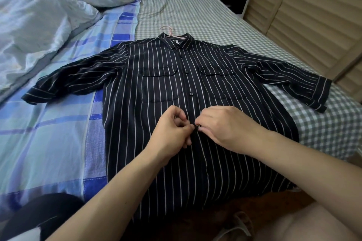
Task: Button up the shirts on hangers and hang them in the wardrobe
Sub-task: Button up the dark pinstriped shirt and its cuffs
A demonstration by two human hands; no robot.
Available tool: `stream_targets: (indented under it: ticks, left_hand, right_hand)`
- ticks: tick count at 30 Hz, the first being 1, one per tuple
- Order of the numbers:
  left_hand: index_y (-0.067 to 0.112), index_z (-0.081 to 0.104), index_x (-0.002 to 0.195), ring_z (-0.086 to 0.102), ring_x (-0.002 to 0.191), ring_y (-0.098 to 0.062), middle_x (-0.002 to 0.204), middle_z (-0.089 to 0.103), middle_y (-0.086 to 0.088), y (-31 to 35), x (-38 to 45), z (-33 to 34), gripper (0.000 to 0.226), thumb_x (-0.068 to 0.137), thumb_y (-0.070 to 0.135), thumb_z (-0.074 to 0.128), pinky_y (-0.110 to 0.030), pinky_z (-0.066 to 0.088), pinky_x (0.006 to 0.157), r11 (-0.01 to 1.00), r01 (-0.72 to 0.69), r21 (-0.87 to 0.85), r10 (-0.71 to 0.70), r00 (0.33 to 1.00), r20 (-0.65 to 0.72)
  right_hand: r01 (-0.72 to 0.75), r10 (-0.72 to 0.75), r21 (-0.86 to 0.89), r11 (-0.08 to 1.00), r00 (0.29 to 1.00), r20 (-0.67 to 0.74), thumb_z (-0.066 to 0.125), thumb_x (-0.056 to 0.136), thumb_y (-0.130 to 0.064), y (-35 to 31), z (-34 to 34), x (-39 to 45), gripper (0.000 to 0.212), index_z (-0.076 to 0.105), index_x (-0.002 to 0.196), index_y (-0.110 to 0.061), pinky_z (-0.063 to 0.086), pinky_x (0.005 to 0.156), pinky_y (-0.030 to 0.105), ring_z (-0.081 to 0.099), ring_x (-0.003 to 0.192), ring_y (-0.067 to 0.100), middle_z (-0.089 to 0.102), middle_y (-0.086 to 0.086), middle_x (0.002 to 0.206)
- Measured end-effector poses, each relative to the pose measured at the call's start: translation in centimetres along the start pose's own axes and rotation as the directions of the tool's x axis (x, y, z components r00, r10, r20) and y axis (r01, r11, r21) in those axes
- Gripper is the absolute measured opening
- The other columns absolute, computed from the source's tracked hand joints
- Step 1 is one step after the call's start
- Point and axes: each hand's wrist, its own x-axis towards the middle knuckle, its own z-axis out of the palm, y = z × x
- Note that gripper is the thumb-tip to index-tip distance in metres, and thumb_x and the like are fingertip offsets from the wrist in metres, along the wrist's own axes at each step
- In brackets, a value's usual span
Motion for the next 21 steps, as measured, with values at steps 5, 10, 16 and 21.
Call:
stream_targets:
  ticks: [5, 10, 16, 21]
  left_hand:
    - [0.017, 0.046, 0.095, 0.061, 0.05, -0.017, 0.087, 0.065, -0.009, -0.2, -0.5, 0.2, 0.024, 0.095, 0.001, 0.063, -0.031, 0.048, 0.047, 0.993, -0.054, 0.1, 0.057, 0.998, -0.03]
    - [0.027, 0.049, 0.092, 0.065, 0.054, -0.015, 0.076, 0.065, 0.002, -0.6, -0.6, 0.8, 0.019, 0.096, 0.013, 0.061, -0.034, 0.056, 0.052, 0.902, -0.172, 0.396, 0.19, 0.982, -0.007]
    - [0.022, 0.059, 0.098, 0.071, 0.056, -0.018, 0.071, 0.07, -0.004, 0.4, -2.8, -0.1, 0.011, 0.105, 0.022, 0.051, -0.035, 0.06, 0.055, 0.896, 0.007, 0.444, -0.062, 0.992, 0.108]
    - [0.018, 0.069, 0.096, 0.074, 0.064, -0.018, 0.074, 0.073, -0.004, -1.6, -7.8, -2.5, 0.016, 0.103, 0.014, 0.055, -0.035, 0.063, 0.063, 0.925, 0.143, 0.351, -0.168, 0.985, 0.042]
  right_hand:
    - [-0.364, 0.387, 0.293, 0.884, 0.922, -0.02, 0.065, 0.094, -0.026, -0.9, 1.1, -0.1, 0.012, 0.074, 0.086, -0.024, 0.054, 0.076, 0.033, 0.063, 0.078, 0.006, 0.069, -0.011, 0.079]
    - [-0.622, 0.665, 0.475, 0.622, 0.741, 0.1, 0.069, 0.093, -0.03, -2.5, 2.1, -0.6, 0.011, 0.071, 0.082, -0.028, 0.053, 0.071, 0.033, 0.061, 0.075, 0.006, 0.067, -0.009, 0.076]
    - [-0.63, 0.733, 0.568, 0.529, 0.677, 0.069, 0.062, 0.098, -0.022, -5.4, 1.5, -4.6, 0.015, 0.07, 0.109, -0.029, 0.045, 0.073, 0.012, 0.061, 0.087, 0.0, 0.065, -0.013, 0.1]
    - [-0.717, 0.764, 0.431, 0.547, 0.639, 0.094, 0.071, 0.085, -0.054, -10.1, 3.5, -7.6, 0.039, 0.046, 0.097, -0.027, 0.043, 0.068, 0.02, 0.053, 0.083, 0.005, 0.052, -0.013, 0.09]
